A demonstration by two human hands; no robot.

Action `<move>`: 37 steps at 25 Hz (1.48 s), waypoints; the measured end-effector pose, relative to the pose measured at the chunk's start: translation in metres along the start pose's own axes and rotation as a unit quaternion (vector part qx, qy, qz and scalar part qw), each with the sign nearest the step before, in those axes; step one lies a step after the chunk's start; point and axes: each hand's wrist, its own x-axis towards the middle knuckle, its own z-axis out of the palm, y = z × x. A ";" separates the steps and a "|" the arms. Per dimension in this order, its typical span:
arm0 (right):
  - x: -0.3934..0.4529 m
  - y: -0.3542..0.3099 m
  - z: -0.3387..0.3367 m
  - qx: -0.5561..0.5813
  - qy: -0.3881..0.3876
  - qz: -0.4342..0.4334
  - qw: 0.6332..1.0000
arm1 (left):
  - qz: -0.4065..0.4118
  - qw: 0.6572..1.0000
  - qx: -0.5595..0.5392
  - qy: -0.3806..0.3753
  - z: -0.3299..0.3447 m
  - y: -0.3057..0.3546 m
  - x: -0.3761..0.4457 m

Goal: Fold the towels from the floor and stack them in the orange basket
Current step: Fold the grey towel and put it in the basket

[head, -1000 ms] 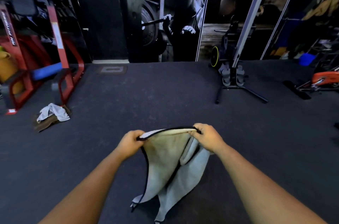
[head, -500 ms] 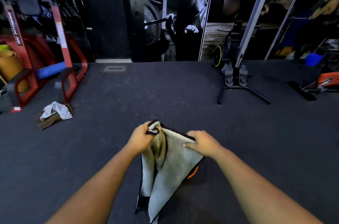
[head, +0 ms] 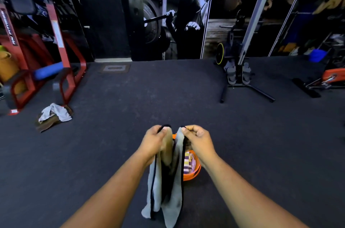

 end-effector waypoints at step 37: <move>0.051 -0.143 -0.078 -0.481 0.185 -0.304 0.801 | 0.261 0.935 0.154 0.182 -0.080 0.133 0.063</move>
